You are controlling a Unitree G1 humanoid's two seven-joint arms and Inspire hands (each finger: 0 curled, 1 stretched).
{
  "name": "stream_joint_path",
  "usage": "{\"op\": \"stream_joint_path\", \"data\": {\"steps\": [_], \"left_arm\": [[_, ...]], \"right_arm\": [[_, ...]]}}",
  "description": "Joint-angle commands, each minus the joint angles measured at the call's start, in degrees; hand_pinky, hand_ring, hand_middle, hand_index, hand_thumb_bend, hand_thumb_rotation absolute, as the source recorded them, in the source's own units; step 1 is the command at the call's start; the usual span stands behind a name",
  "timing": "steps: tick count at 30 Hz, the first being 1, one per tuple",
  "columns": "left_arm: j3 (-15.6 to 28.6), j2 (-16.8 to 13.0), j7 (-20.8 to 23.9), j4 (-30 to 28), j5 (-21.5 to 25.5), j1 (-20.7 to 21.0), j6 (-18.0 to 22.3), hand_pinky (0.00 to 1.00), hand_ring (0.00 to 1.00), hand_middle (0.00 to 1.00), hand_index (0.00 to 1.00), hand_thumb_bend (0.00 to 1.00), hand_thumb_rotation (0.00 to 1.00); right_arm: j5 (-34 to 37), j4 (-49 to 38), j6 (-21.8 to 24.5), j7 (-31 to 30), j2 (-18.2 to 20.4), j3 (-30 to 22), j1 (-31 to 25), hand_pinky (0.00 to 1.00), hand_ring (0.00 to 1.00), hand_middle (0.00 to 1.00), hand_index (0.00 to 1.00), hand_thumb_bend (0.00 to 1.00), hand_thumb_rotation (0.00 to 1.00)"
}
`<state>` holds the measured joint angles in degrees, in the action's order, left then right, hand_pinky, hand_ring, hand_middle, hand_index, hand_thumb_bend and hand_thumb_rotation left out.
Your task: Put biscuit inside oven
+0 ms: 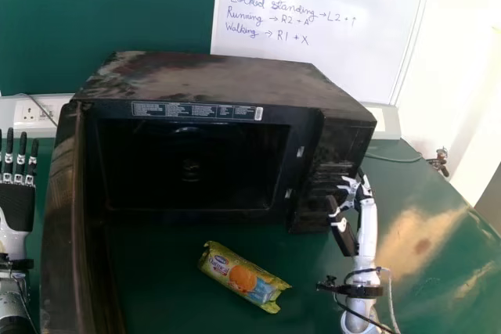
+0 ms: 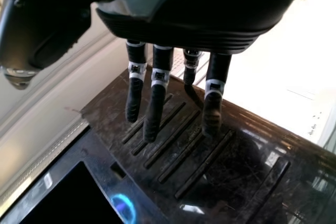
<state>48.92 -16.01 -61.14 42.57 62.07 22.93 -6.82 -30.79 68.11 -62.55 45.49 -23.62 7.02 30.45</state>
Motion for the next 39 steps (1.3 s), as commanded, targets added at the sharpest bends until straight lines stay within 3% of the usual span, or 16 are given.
{"op": "stream_joint_path", "data": {"steps": [1, 11, 21, 32, 39], "left_arm": [[0.37, 2.16, 0.24, 1.89, -0.30, -3.22, -0.41, 0.00, 0.00, 0.48, 0.49, 0.51, 0.00], [0.29, 1.73, -1.52, 2.91, -0.34, -2.97, -0.64, 0.00, 0.00, 0.48, 0.49, 0.51, 0.00], [0.36, 1.81, -0.84, 3.11, -0.52, -2.94, -0.24, 0.00, 0.00, 0.48, 0.49, 0.51, 0.00], [0.33, 2.00, -0.95, 2.84, -0.54, -3.17, 0.16, 0.00, 0.00, 0.48, 0.49, 0.51, 0.00], [0.17, 1.61, -1.26, 2.97, -0.51, -3.19, -0.35, 0.00, 0.00, 0.48, 0.49, 0.51, 0.00]], "right_arm": [[-2.17, 1.69, 0.44, 1.71, 0.30, 1.92, -3.49, 0.30, 0.37, 0.55, 0.70, 1.00, 0.88], [-7.99, 1.41, 4.89, 9.11, -1.79, 8.32, -2.44, 0.39, 0.46, 0.61, 0.73, 1.00, 0.96], [-14.79, 1.00, 8.59, 16.77, -4.61, 16.65, -0.58, 0.49, 0.54, 0.64, 0.76, 1.00, 0.94], [-19.86, -2.08, 13.99, 18.49, -8.27, 23.22, 0.65, 0.56, 0.62, 0.68, 0.77, 1.00, 0.90], [-19.60, -9.36, 14.97, 13.58, -10.43, 24.16, -0.47, 0.58, 0.66, 0.70, 0.77, 1.00, 0.84]]}}
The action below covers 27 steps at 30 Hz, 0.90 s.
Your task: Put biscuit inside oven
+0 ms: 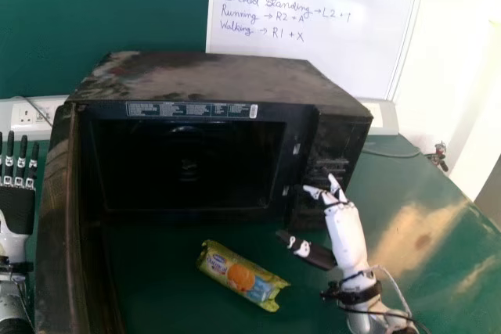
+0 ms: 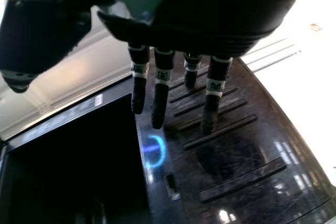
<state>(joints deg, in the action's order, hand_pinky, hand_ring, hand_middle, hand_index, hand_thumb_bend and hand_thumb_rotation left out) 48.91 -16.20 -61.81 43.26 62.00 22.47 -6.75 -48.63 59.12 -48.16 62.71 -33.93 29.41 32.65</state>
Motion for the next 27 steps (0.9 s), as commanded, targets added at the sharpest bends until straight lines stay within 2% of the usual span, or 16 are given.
{"op": "stream_joint_path", "data": {"steps": [1, 6, 11, 17, 27], "left_arm": [[0.17, 1.87, -0.41, 2.19, -0.53, -2.73, -0.28, 0.00, 0.00, 0.48, 0.49, 0.51, 0.00], [0.25, 2.38, 0.65, 1.46, -0.31, -2.90, -0.51, 0.00, 0.00, 0.48, 0.49, 0.51, 0.00], [0.19, 2.15, -0.34, 1.97, -0.51, -2.79, -0.16, 0.00, 0.00, 0.48, 0.49, 0.51, 0.00], [0.35, 2.23, -0.25, 2.27, -0.26, -2.54, -0.47, 0.00, 0.00, 0.48, 0.49, 0.51, 0.00], [0.23, 2.37, -0.44, 1.97, -0.44, -2.52, -0.01, 0.00, 0.00, 0.48, 0.49, 0.51, 0.00]], "right_arm": [[-1.95, -1.66, 0.91, -4.05, -0.37, 1.81, -2.89, 0.58, 0.65, 0.70, 0.77, 1.00, 0.85], [-0.91, -7.83, 1.15, -8.36, -1.97, 0.85, -4.37, 0.58, 0.67, 0.71, 0.78, 1.00, 0.84], [3.07, -16.11, 2.15, -17.92, -3.82, -2.39, -7.67, 0.61, 0.68, 0.72, 0.78, 1.00, 0.79], [7.71, -29.04, 8.49, -33.61, -5.64, -6.82, -12.87, 0.64, 0.70, 0.72, 0.79, 1.00, 0.76], [11.19, -46.14, 20.13, -55.65, -6.37, -12.84, -19.26, 0.68, 0.75, 0.76, 0.82, 1.00, 0.81]]}}
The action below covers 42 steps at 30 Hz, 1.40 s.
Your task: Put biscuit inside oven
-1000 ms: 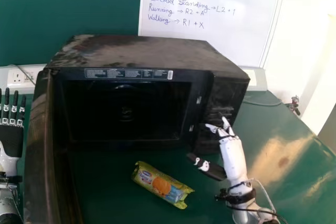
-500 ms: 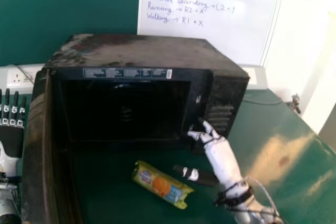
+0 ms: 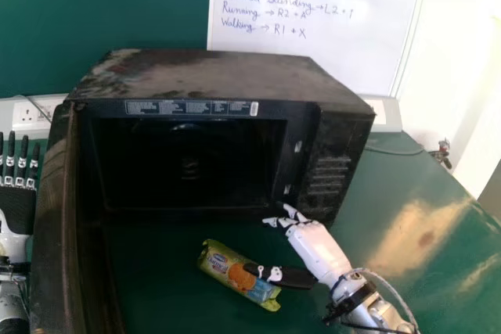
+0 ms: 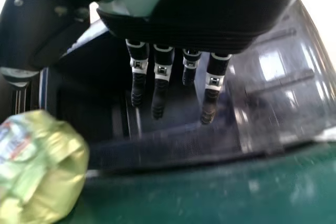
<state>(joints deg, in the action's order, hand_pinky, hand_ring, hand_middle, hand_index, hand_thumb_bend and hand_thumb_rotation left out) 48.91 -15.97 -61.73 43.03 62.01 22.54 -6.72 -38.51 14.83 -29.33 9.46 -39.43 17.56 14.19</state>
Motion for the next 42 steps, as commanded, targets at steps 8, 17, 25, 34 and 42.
{"op": "stream_joint_path", "data": {"steps": [8, 17, 25, 34, 42], "left_arm": [[0.33, 2.14, -0.08, 2.33, -0.35, -2.49, -0.12, 0.00, 0.00, 0.48, 0.49, 0.51, 0.00], [0.19, 2.29, 0.35, 1.77, -0.47, -2.58, -0.03, 0.00, 0.00, 0.48, 0.49, 0.51, 0.00], [0.35, 2.21, 0.37, 2.54, -0.33, -2.20, 0.11, 0.00, 0.00, 0.48, 0.49, 0.51, 0.00], [0.23, 2.33, 0.55, 2.27, -0.49, -2.30, 0.45, 0.00, 0.00, 0.48, 0.49, 0.51, 0.00], [0.27, 2.32, 1.10, 1.98, -0.42, -2.42, 0.21, 0.00, 0.00, 0.48, 0.49, 0.51, 0.00]], "right_arm": [[2.18, -9.26, 7.73, -13.49, -0.71, -3.61, -3.18, 0.73, 0.78, 0.79, 0.84, 1.00, 0.82], [1.68, -12.77, 10.25, -16.71, -0.29, -4.86, -4.22, 0.76, 0.81, 0.82, 0.90, 1.00, 0.84], [1.22, -15.57, 12.55, -19.03, -0.32, -5.00, -4.81, 0.80, 0.85, 0.85, 0.94, 1.00, 0.84], [-0.11, -19.13, 15.96, -23.31, -0.34, -4.49, -4.52, 0.83, 0.87, 0.85, 0.95, 1.00, 0.85], [-1.04, -22.42, 18.66, -28.08, -0.11, -4.24, -3.78, 0.86, 0.87, 0.86, 0.95, 1.00, 0.82]]}}
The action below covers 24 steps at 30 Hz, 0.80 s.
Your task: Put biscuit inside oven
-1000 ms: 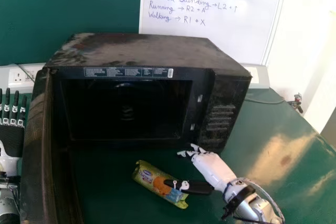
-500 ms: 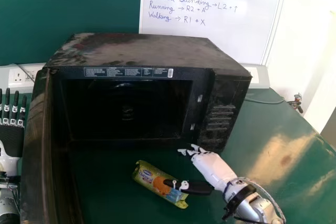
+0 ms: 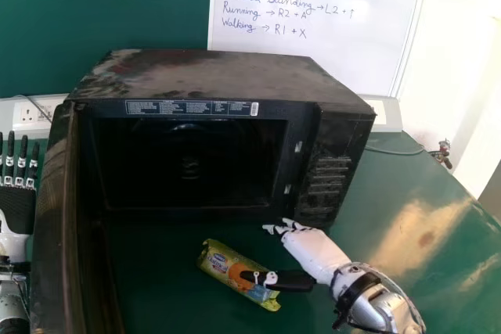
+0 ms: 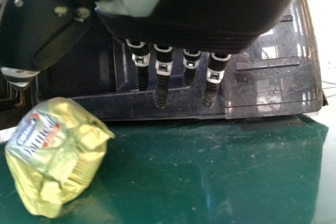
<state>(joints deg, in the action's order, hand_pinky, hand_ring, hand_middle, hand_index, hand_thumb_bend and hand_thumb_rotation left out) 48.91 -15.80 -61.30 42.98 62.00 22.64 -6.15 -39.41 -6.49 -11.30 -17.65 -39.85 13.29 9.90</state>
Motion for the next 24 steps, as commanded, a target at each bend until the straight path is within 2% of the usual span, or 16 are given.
{"op": "stream_joint_path", "data": {"steps": [1, 10, 15, 24], "left_arm": [[0.29, 2.22, 0.78, 1.94, -0.35, -2.55, -0.41, 0.00, 0.00, 0.48, 0.49, 0.51, 0.00], [0.14, 2.07, -0.36, 2.31, -0.40, -2.46, -0.49, 0.00, 0.00, 0.48, 0.49, 0.51, 0.00], [0.06, 2.42, 0.04, 1.80, -0.57, -2.61, 0.05, 0.00, 0.00, 0.48, 0.49, 0.51, 0.00], [-0.02, 2.50, -0.05, 1.92, -0.64, -2.56, 0.32, 0.00, 0.00, 0.48, 0.49, 0.51, 0.00]], "right_arm": [[-0.29, -1.50, 0.96, -1.50, 0.35, 0.00, 0.58, 0.86, 0.87, 0.86, 0.95, 1.00, 0.81], [-1.72, -4.60, 2.62, -7.87, -0.82, 0.18, 2.06, 0.83, 0.87, 0.86, 0.94, 1.00, 0.78], [-1.83, -6.18, 3.34, -10.95, -0.63, 0.04, 2.79, 0.82, 0.86, 0.85, 0.92, 1.00, 0.73], [-4.49, -9.44, 5.59, -17.25, -0.37, 1.64, 4.22, 0.85, 0.87, 0.87, 0.93, 1.00, 0.67]]}}
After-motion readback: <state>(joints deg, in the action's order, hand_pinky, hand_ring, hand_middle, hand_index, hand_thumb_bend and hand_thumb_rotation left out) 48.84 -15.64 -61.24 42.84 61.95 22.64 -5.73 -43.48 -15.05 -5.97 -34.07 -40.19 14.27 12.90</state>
